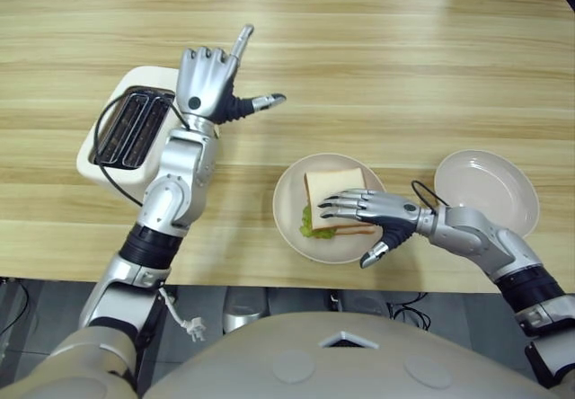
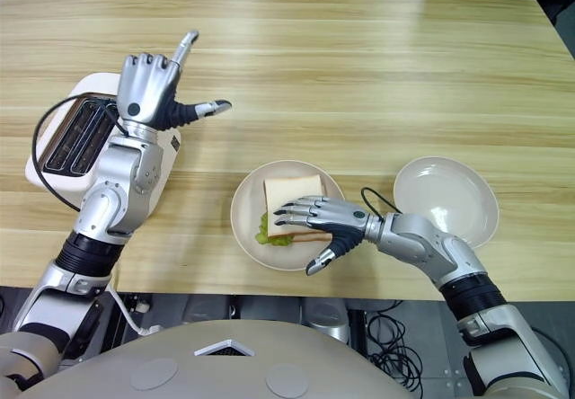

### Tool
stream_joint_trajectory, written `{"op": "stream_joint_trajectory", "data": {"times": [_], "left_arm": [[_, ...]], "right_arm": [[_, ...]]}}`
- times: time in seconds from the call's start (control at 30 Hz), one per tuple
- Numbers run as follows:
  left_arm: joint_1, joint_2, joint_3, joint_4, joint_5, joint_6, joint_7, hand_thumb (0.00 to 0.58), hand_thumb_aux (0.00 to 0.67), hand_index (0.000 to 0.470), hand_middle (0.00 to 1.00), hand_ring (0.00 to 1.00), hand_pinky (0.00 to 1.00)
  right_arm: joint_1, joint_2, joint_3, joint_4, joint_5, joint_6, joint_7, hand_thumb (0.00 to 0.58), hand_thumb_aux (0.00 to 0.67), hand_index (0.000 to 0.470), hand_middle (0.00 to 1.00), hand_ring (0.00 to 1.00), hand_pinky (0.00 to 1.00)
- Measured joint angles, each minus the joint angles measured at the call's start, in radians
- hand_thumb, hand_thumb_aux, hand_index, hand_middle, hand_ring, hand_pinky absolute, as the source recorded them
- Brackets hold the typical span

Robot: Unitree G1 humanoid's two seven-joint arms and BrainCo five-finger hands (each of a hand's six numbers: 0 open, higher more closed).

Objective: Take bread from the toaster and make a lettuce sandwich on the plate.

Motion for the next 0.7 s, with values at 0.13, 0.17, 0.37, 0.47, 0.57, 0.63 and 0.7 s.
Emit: {"op": "stream_joint_trajectory", "data": {"times": [0.13,0.17,0.37,0.47,0.57,0.63,0.7], "left_arm": [[0.102,-0.049,-0.008,-0.085,-0.186,-0.118,-0.07,0.58,0.67,0.46,0.77,0.77,0.77],[0.129,-0.064,-0.005,-0.104,-0.254,-0.14,-0.103,0.58,0.67,0.46,0.86,0.86,0.86],[0.38,-0.012,-0.034,-0.292,-0.73,-0.247,-0.437,0.58,0.67,0.46,1.0,1.0,1.0],[0.469,0.084,-0.033,-0.374,-0.897,-0.27,-0.586,0.58,0.67,0.46,1.0,1.0,1.0],[0.568,0.161,-0.037,-0.448,-1.091,-0.26,-0.736,0.58,0.67,0.46,1.0,1.0,1.0],[0.621,0.217,-0.04,-0.482,-1.2,-0.245,-0.826,0.58,0.67,0.46,1.0,1.0,1.0],[0.672,0.282,-0.046,-0.496,-1.271,-0.223,-0.915,0.58,0.67,0.46,1.0,1.0,1.0]], "right_arm": [[0.009,0.025,-0.039,-0.044,0.275,0.074,0.03,0.456,0.36,0.247,1.0,1.0,1.0],[0.014,0.027,-0.049,-0.087,0.391,0.112,0.052,0.58,0.67,0.46,1.0,1.0,1.0],[0.082,0.015,-0.185,-0.394,1.167,0.448,0.258,0.58,0.67,0.46,1.0,1.0,1.0],[0.164,-0.009,-0.231,-0.475,1.407,0.61,0.4,0.58,0.67,0.46,1.0,1.0,1.0],[0.265,-0.056,-0.245,-0.483,1.493,0.74,0.564,0.58,0.67,0.46,1.0,1.0,1.0],[0.321,-0.095,-0.243,-0.459,1.447,0.769,0.657,0.58,0.67,0.46,1.0,1.0,1.0],[0.382,-0.151,-0.232,-0.427,1.311,0.754,0.738,0.58,0.67,0.46,1.0,1.0,1.0]]}}
